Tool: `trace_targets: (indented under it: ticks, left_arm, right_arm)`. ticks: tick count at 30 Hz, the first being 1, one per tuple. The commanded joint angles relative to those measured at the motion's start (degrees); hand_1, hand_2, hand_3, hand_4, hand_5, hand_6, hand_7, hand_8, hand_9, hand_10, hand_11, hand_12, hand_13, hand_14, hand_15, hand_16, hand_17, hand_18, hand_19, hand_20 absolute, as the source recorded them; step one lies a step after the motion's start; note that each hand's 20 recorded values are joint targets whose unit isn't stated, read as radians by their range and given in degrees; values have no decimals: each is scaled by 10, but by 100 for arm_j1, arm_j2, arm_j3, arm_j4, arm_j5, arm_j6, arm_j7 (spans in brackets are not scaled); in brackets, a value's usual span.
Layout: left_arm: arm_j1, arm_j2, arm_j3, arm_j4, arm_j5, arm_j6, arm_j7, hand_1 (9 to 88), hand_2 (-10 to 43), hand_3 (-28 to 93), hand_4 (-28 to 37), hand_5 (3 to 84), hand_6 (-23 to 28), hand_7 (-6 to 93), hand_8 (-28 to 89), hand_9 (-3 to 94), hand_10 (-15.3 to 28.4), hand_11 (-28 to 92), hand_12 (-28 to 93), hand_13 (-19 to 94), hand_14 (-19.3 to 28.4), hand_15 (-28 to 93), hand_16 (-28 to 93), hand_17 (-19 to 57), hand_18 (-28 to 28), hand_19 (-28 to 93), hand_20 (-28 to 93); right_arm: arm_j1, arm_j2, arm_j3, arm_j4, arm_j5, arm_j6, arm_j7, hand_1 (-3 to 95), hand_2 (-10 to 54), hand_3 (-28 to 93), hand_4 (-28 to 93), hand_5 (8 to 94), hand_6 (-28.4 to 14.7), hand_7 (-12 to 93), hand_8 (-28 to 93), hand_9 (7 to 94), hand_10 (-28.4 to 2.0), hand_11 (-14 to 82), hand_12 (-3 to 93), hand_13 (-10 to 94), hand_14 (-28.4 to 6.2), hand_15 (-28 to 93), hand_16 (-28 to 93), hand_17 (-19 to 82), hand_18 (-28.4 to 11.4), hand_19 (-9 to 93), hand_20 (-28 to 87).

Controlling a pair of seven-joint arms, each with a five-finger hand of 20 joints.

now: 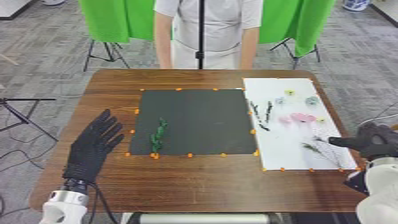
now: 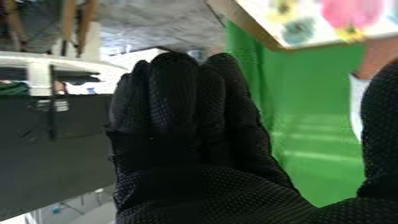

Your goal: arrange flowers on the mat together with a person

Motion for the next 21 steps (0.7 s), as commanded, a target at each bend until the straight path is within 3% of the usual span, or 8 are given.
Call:
trace_targets:
  ticks: [1,7,9,16,21]
  left_arm:
    - [45,-43,-16,20,5,-50,-61,298,-25,683,-220,300,29,148,-85,236,108,155,164,182,121,169,52,-104,210,419,89]
    - [20,-46,-8,44,-2,-40,-77,298,-25,684,-220,301,29,148,-85,237,109,156,162,184,123,173,51,-105,210,419,89]
    - [21,10,13,55,-37,23,-54,297,-24,684,-220,302,29,148,-85,238,109,156,162,185,123,174,51,-104,210,419,89]
    - [33,61,-12,57,-57,32,-62,295,-23,686,-220,303,29,147,-86,239,109,156,162,185,124,175,50,-105,210,418,89]
    - [0,51,-7,75,-49,11,-75,293,-23,689,-220,303,29,147,-85,240,111,154,162,186,124,178,50,-105,210,418,89]
  right_arm:
    - [32,-87,-171,332,42,-77,61,254,-95,588,-283,491,-74,411,-139,494,-169,688,502,555,-145,812,220,322,-204,887,316]
    - [-57,-156,-242,547,-214,113,-151,293,-95,559,-283,548,-50,433,-140,556,-149,696,512,607,-133,815,243,357,-204,919,323]
    - [-28,-184,-303,649,-249,236,-189,310,-95,553,-283,580,-38,447,-151,591,-145,680,502,633,-125,797,246,366,-203,924,317]
    - [-29,-127,-650,1009,-805,1091,-307,355,-95,588,-283,662,-16,420,-147,678,-130,640,486,710,-101,756,260,415,-201,931,337]
    - [1,-78,-823,1086,-1208,1344,-275,358,-95,622,-283,684,-9,420,-145,701,-122,642,493,725,-97,758,271,431,-200,932,373]
